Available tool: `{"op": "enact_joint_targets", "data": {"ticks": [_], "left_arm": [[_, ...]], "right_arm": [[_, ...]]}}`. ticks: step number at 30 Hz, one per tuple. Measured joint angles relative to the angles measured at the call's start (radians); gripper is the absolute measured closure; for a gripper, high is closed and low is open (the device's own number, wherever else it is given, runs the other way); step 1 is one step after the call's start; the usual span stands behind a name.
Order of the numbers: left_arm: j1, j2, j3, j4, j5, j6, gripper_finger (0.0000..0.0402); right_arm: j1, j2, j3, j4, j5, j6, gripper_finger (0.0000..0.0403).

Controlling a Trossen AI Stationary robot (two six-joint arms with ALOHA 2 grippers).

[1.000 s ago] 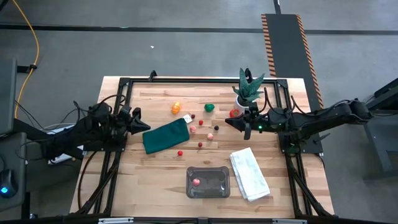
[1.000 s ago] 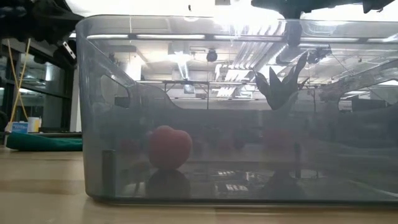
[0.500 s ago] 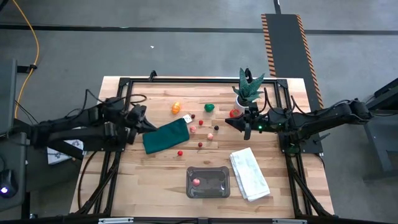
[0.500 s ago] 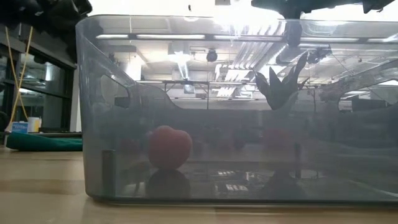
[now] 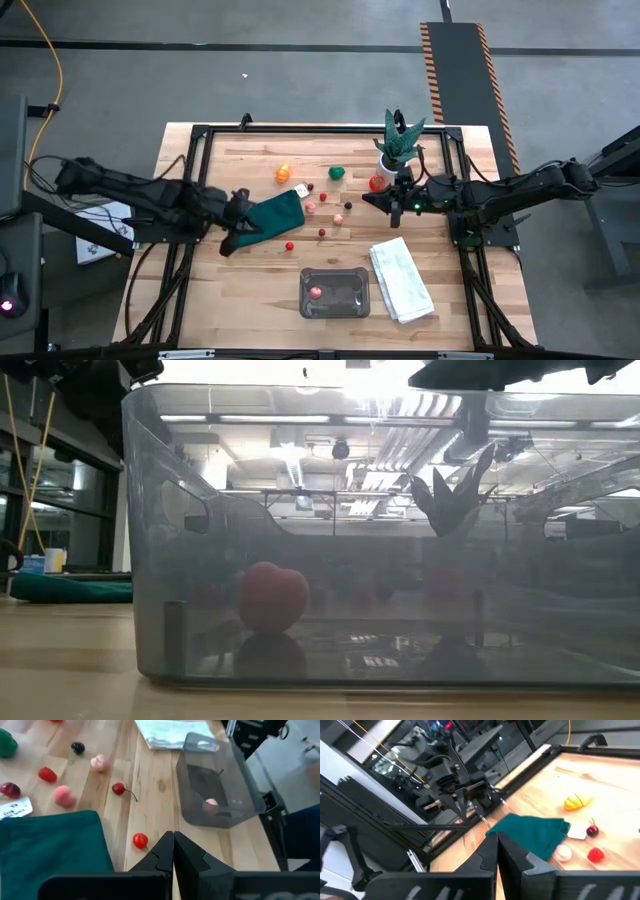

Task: Pick and placing Produce into tupperware
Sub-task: Put the bottom red cherry into the black bin

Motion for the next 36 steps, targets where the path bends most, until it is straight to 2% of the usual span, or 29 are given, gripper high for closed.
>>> {"op": "enact_joint_targets", "data": {"ticks": [4,9,13,19,22,29,36], "left_arm": [[-0.069,0.066,0.000,0.009,-0.076,-0.013,0.0401],[-0.078,0.145,0.000,0.012,-0.047,-0.017,0.0401],[-0.078,0.203,0.000,0.023,-0.051,-0.101,0.0401],[-0.078,0.273,0.000,0.109,-0.061,-0.142,0.0398],[-0.078,0.296,0.000,0.163,-0.062,-0.145,0.0377],[-0.078,0.318,-0.001,0.179,-0.089,-0.190,0.0297],[-0.078,0.347,-0.001,0.176,-0.125,-0.187,0.0262]], "right_arm": [[0.000,0.000,0.000,-0.006,0.000,0.002,0.0403],[0.000,0.000,0.000,-0.019,-0.002,0.002,0.0403],[0.000,0.000,0.000,-0.023,-0.003,0.000,0.0403],[0.000,0.000,0.000,-0.026,-0.032,-0.001,0.0403],[0.000,0.000,0.000,-0.026,-0.044,0.002,0.0403],[0.000,0.000,0.000,-0.026,-0.058,0.002,0.0403],[0.000,0.000,0.000,-0.032,-0.068,-0.016,0.0403]]}}
